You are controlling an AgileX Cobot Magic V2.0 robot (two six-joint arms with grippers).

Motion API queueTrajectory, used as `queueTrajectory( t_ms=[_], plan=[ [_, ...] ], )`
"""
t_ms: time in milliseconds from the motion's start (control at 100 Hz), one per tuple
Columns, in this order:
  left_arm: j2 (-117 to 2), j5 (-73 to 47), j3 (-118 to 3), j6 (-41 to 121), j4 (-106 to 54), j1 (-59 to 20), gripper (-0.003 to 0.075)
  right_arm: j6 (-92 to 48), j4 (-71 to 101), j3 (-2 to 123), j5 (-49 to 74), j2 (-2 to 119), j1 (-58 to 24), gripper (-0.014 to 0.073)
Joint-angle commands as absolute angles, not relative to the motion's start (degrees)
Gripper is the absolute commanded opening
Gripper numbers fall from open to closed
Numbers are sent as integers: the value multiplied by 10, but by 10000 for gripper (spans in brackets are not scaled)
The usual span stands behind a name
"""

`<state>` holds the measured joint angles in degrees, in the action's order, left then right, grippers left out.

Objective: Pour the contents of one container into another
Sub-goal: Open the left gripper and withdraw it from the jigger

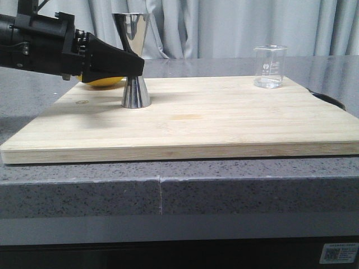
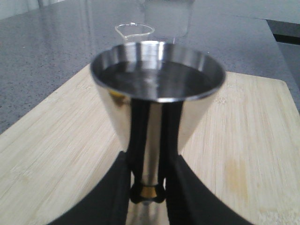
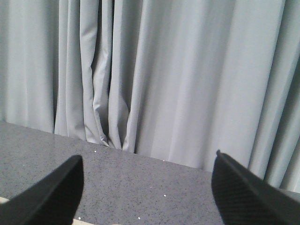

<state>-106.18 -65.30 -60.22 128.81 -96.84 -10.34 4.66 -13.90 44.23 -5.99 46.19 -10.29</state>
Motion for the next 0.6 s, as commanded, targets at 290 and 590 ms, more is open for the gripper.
queueTrajectory(
  t_ms=[290, 590],
  plan=[
    [-1036, -660, -617, 1287, -965, -102, 63, 45, -143, 457, -97, 455, -102, 514],
    [-1036, -658, -617, 1287, -962, -102, 65, 45, -143, 457, -97, 455, -102, 514]
  ],
)
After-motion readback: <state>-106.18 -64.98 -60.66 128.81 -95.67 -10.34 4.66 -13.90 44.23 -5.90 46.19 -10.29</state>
